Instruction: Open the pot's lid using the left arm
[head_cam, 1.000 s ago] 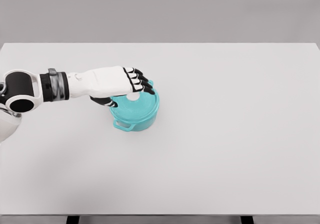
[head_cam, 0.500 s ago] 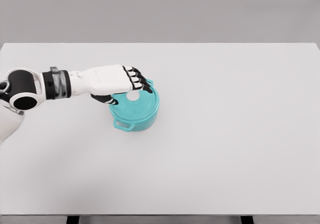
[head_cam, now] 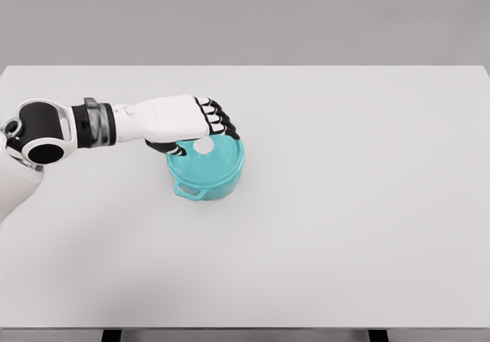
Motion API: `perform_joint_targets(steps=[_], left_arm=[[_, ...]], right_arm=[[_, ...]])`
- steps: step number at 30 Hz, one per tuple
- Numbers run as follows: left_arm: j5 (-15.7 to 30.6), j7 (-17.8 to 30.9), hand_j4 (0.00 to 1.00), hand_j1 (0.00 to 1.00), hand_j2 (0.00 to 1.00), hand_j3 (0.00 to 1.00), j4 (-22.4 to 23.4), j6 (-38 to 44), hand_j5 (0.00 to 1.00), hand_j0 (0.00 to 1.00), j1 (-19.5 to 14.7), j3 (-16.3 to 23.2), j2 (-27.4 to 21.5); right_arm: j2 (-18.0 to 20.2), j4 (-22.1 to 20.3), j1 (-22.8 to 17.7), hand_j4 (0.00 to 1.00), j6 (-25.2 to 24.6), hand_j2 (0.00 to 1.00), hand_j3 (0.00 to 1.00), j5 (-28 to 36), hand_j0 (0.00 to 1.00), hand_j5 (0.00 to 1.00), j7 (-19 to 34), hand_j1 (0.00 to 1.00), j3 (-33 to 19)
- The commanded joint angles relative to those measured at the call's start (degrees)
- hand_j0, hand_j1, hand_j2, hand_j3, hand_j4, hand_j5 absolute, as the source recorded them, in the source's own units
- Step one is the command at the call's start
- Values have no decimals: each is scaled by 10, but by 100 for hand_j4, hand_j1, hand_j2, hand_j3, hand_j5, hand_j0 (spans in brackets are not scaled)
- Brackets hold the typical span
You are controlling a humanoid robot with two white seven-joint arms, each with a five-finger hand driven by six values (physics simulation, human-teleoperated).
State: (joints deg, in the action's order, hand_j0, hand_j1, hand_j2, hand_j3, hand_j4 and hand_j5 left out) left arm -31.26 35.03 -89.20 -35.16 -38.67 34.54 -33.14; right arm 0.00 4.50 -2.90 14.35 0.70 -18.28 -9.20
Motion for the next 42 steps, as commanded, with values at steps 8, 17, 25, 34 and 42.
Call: perform_joint_targets(steps=[8, 17, 25, 34, 42], left_arm=[[-1, 0, 89, 89, 89, 89, 0, 2, 89, 89, 0, 10, 0], [0, 0, 80, 80, 80, 80, 2, 2, 80, 80, -1, 20, 0], [-1, 0, 78, 78, 78, 78, 18, 2, 78, 78, -6, 25, 2], [-1, 0, 78, 78, 78, 78, 20, 2, 78, 78, -10, 29, 7], [0, 0, 78, 78, 78, 78, 21, 2, 78, 78, -11, 29, 11]], right_arm=[[0, 0, 0, 100, 1, 100, 100, 1, 100, 100, 0, 100, 0], [0, 0, 0, 100, 0, 100, 100, 0, 100, 100, 0, 100, 0], [0, 0, 0, 100, 0, 100, 100, 1, 100, 100, 0, 100, 0], [0, 0, 0, 100, 0, 100, 100, 1, 100, 100, 0, 100, 0], [0, 0, 0, 100, 1, 100, 100, 1, 100, 100, 0, 100, 0]])
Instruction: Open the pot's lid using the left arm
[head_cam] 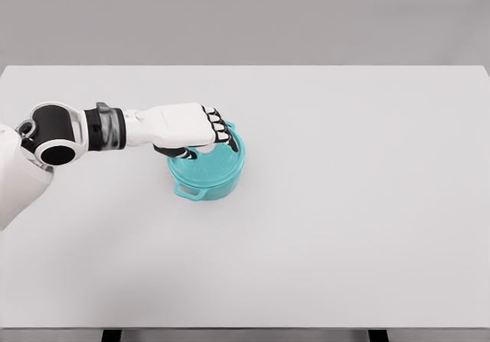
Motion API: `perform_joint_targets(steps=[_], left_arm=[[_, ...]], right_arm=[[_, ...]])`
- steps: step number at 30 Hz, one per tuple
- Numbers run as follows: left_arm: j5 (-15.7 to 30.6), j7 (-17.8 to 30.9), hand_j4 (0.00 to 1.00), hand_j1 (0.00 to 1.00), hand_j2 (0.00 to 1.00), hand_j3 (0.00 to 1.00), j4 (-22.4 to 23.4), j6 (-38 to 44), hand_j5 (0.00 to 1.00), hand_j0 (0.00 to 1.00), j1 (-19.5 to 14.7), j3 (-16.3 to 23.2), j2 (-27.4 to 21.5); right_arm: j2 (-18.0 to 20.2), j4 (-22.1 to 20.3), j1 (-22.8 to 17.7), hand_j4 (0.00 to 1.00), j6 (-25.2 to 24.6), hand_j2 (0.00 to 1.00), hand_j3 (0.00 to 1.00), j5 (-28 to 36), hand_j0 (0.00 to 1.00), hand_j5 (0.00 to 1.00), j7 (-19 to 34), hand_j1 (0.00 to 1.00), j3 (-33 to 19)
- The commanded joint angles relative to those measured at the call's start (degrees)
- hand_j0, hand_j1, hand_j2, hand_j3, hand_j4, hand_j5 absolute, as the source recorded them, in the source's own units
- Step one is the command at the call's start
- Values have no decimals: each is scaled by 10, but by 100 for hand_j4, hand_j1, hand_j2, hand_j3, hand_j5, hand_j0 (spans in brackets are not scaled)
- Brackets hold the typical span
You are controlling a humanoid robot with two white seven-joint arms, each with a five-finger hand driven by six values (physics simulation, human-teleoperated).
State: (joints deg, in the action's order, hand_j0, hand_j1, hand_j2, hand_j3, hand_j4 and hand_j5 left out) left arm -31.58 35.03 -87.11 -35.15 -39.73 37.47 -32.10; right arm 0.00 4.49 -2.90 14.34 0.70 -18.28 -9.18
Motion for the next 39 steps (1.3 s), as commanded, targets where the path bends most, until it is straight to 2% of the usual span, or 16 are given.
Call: perform_joint_targets(steps=[1, 4, 19, 39], left_arm=[[3, 0, 77, 77, 77, 77, 0, 2, 77, 77, 0, 0, 0], [3, 0, 74, 74, 74, 74, 0, 2, 74, 74, -4, 1, -1], [2, 0, 74, 74, 74, 74, 1, 2, 74, 74, -3, 0, -8], [6, 0, 61, 61, 61, 61, 14, 2, 61, 61, -5, 9, -7]], right_arm=[[0, 1, 0, 100, 1, 100, 100, 1, 100, 100, 0, 100, 0], [0, 0, 0, 100, 1, 100, 100, 1, 100, 100, 0, 100, 0], [0, 0, 0, 100, 0, 100, 100, 0, 100, 100, 0, 100, 0], [0, 0, 0, 100, 0, 100, 100, 1, 100, 100, 0, 100, 0]])
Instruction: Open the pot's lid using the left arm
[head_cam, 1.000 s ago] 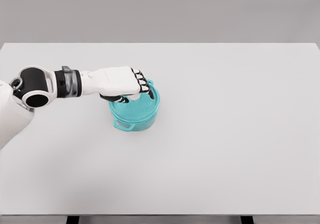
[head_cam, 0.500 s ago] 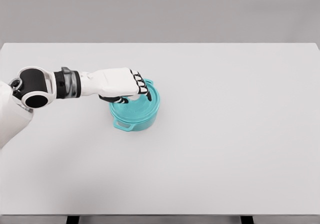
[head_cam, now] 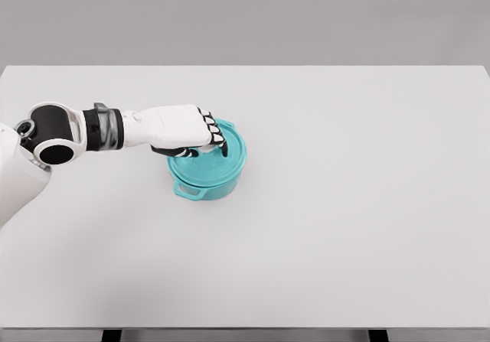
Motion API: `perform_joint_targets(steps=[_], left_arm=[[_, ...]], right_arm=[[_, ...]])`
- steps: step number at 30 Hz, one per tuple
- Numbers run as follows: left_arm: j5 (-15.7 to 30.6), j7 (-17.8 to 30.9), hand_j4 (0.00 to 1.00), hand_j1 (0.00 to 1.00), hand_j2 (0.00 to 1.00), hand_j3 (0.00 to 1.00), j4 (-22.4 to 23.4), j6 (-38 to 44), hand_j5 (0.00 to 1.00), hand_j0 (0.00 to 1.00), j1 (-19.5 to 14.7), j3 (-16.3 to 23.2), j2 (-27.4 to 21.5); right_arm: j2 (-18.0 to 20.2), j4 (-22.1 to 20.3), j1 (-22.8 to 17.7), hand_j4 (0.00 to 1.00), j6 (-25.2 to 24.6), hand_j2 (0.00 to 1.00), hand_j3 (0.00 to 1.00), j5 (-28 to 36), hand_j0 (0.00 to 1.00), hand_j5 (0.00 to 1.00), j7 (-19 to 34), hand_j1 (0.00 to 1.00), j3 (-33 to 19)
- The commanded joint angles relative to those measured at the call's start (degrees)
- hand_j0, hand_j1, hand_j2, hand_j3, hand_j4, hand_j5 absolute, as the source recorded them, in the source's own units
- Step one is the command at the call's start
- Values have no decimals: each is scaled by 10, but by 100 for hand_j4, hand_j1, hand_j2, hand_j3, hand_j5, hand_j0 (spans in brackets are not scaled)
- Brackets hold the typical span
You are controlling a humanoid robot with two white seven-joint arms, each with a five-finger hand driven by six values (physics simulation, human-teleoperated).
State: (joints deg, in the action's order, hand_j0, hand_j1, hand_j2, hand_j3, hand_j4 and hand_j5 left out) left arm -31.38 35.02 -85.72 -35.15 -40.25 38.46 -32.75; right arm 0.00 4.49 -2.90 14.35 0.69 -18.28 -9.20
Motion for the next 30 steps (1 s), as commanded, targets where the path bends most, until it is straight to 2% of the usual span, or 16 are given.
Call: perform_joint_targets(steps=[1, 18, 25, 30], left_arm=[[5, 0, 60, 60, 60, 60, 0, 2, 60, 60, 0, -1, 0], [14, 0, 53, 53, 53, 53, 1, 2, 53, 53, -2, -3, -6], [54, 0, 52, 52, 52, 52, -1, 2, 52, 52, -4, -8, -23], [94, 0, 51, 51, 51, 51, -1, 2, 51, 51, -27, -8, -51]], right_arm=[[0, 0, 0, 100, 1, 100, 100, 1, 100, 100, 0, 100, 1], [0, 0, 0, 100, 0, 100, 100, 1, 100, 100, 0, 100, 0], [0, 0, 0, 100, 0, 100, 100, 1, 100, 100, 0, 100, 0], [0, 0, 0, 100, 1, 100, 100, 0, 100, 100, 0, 100, 0]])
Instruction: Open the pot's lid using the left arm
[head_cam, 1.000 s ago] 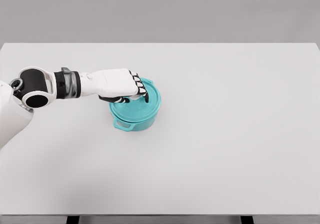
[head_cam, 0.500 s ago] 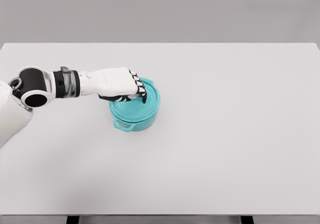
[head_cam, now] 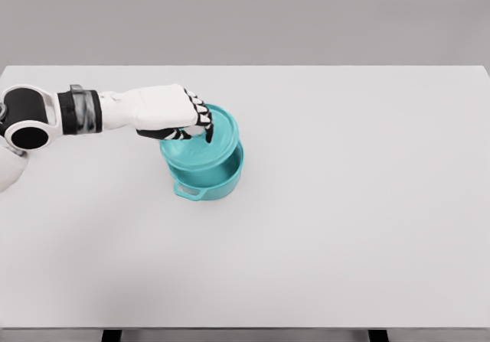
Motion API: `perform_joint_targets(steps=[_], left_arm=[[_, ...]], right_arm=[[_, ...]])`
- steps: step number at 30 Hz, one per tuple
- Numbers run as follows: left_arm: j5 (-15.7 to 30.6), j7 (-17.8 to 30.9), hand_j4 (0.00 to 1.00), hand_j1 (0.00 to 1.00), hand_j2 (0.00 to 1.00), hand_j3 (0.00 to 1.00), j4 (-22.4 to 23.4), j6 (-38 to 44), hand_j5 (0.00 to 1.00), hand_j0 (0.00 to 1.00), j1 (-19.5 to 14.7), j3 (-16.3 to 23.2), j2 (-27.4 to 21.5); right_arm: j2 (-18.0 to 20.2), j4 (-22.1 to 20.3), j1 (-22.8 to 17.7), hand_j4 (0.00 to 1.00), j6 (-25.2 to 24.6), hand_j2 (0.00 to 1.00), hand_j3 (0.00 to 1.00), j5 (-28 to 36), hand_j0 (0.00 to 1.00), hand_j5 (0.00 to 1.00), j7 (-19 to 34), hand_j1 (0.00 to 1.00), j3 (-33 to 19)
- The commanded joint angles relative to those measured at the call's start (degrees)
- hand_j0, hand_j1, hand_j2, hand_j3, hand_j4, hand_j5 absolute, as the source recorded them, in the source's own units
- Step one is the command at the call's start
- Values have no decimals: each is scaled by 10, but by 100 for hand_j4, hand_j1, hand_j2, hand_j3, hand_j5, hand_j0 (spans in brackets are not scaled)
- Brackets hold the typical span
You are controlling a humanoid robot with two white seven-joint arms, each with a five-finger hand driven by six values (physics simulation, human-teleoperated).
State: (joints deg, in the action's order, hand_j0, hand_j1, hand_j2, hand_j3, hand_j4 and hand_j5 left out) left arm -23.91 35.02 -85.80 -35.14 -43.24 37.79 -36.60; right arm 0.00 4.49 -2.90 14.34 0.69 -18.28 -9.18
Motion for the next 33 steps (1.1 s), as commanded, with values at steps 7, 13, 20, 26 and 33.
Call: perform_joint_targets(steps=[7, 13, 20, 26, 33], left_arm=[[102, 0, 50, 50, 50, 50, -2, 1, 50, 50, -23, -3, -117], [102, 0, 50, 50, 50, 50, 1, 1, 50, 50, 13, -20, -193], [102, 0, 48, 48, 48, 48, 46, 1, 48, 48, 41, -21, -199], [99, 0, 48, 48, 48, 48, 62, 1, 48, 48, 77, -21, -200], [93, 0, 48, 48, 48, 48, 78, 1, 48, 48, 89, -21, -200]], right_arm=[[0, 0, 0, 100, 0, 100, 100, 1, 100, 100, 0, 100, 0], [0, 0, 0, 100, 1, 100, 100, 0, 100, 100, 0, 100, -1], [0, 0, 0, 100, 0, 100, 100, 0, 100, 100, 0, 100, -1], [0, 1, 0, 100, 1, 100, 100, 1, 100, 100, 0, 100, -1], [0, 0, 0, 100, 0, 100, 100, 0, 100, 100, 0, 100, 0]])
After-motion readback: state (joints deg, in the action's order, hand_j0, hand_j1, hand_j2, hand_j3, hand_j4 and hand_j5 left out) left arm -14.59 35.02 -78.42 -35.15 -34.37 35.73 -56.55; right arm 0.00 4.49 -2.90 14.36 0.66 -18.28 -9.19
